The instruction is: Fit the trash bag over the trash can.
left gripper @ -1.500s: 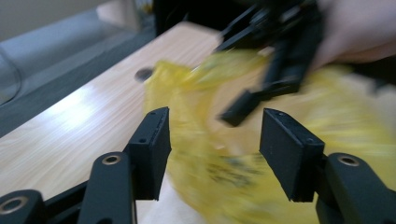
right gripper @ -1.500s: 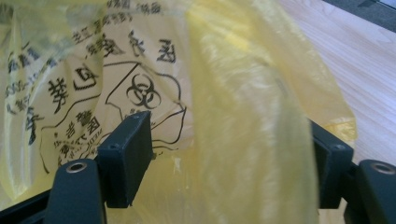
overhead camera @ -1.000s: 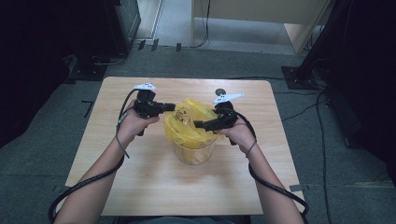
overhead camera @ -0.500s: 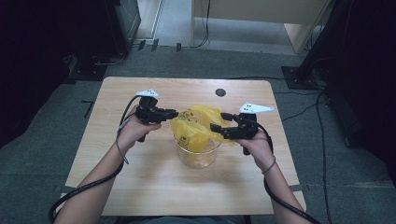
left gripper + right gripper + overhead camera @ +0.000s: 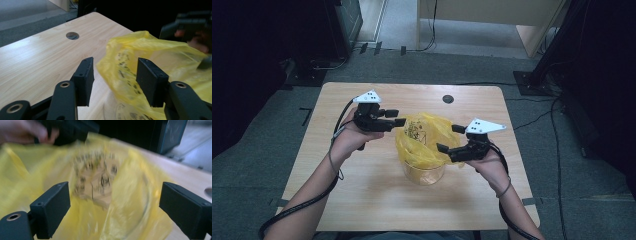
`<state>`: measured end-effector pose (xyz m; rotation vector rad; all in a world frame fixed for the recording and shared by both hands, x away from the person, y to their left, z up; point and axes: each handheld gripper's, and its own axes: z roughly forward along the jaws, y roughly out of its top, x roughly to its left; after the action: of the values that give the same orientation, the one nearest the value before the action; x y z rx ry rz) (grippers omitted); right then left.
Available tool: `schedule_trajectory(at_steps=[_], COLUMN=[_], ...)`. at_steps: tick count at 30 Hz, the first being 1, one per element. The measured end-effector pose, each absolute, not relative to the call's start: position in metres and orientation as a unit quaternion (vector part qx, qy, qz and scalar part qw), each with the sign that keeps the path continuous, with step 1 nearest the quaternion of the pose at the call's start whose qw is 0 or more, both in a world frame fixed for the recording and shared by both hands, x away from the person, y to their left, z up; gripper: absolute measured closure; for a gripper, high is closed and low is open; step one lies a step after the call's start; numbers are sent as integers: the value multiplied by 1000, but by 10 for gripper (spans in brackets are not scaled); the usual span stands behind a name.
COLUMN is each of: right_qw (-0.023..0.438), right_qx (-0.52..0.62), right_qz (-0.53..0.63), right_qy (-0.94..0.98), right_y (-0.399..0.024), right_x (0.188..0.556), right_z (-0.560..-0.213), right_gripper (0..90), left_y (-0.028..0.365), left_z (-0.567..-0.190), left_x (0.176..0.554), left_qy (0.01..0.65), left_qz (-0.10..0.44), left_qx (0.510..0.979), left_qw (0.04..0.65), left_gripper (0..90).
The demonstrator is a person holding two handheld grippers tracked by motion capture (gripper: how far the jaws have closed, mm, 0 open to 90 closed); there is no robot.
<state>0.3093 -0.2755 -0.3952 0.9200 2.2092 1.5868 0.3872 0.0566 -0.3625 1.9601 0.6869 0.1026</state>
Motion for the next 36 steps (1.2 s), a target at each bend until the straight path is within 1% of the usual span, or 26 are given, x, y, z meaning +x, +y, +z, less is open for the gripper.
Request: schedule_trajectory(at_steps=[2, 4, 5, 6, 8, 9, 10, 11, 13, 14, 15, 18, 19, 20, 21, 22, 23, 25, 28, 30, 31, 32, 34, 35, 36], right_qw=[133, 160, 158, 156, 151, 148, 148, 147, 131, 115, 104, 108, 110, 107, 102, 102, 107, 117, 123, 124, 124, 140, 146, 155, 155], right_qx=[329, 326, 323, 318, 311, 305, 305, 293, 283, 278, 277, 258, 246, 246, 247, 247, 246, 233, 227, 221, 221, 215, 215, 218, 218], right_qz=[561, 565, 572, 575, 562, 548, 548, 537, 531, 532, 530, 530, 528, 525, 519, 519, 518, 516, 521, 530, 530, 530, 527, 530, 530], right_qy=[748, 741, 738, 738, 752, 765, 765, 777, 788, 792, 794, 800, 805, 808, 812, 812, 812, 816, 814, 809, 809, 808, 809, 805, 805], right_y=[-283, -289, -291, -290, -279, -271, -271, -264, -251, -248, -245, -235, -227, -225, -223, -223, -221, -219, -222, -226, -226, -231, -234, -244, -244], right_x=[306, 299, 295, 290, 279, 273, 273, 268, 256, 254, 252, 246, 243, 244, 246, 246, 247, 247, 245, 241, 241, 237, 235, 231, 231], right_z=[-384, -371, -364, -357, -351, -353, -353, -358, -373, -380, -386, -397, -403, -405, -410, -410, -413, -415, -414, -409, -409, -404, -402, -399, -399], right_gripper=[100, 105, 122, 183, 198, 232, 232, 269, 384, 422, 438, 442, 424, 403, 376, 376, 349, 293, 254, 253, 253, 258, 265, 288, 288], left_y=[62, 66, 65, 62, 55, 53, 53, 53, 57, 59, 61, 68, 70, 73, 74, 74, 76, 79, 83, 88, 88, 92, 94, 95, 97], left_z=[-359, -353, -350, -347, -346, -350, -350, -356, -369, -374, -380, -388, -389, -391, -391, -391, -391, -392, -391, -388, -388, -387, -388, -390, -393], left_x=[387, 384, 380, 374, 361, 355, 355, 350, 345, 343, 341, 335, 334, 334, 334, 334, 332, 331, 329, 326, 326, 323, 321, 320, 321], left_qy=[292, 297, 292, 275, 246, 243, 243, 252, 264, 266, 272, 290, 289, 290, 287, 287, 283, 282, 288, 284, 284, 285, 281, 281, 282], left_qz=[60, 58, 57, 57, 48, 41, 41, 35, 17, 18, 19, 5, 7, -1, -3, -3, -8, -18, -27, -24, -24, -25, -23, -21, -27], left_qx=[812, 805, 805, 809, 824, 832, 832, 839, 842, 842, 843, 823, 820, 816, 816, 816, 814, 810, 809, 812, 812, 813, 816, 818, 822], left_qw=[502, 510, 513, 516, 508, 497, 497, 482, 471, 470, 464, 488, 494, 501, 502, 502, 507, 514, 512, 510, 510, 508, 504, 501, 494], left_gripper=[463, 450, 452, 452, 451, 444, 434, 434, 433, 435, 433, 428, 428, 435, 455, 471, 471, 528, 538, 549, 540, 530, 530, 561, 561])
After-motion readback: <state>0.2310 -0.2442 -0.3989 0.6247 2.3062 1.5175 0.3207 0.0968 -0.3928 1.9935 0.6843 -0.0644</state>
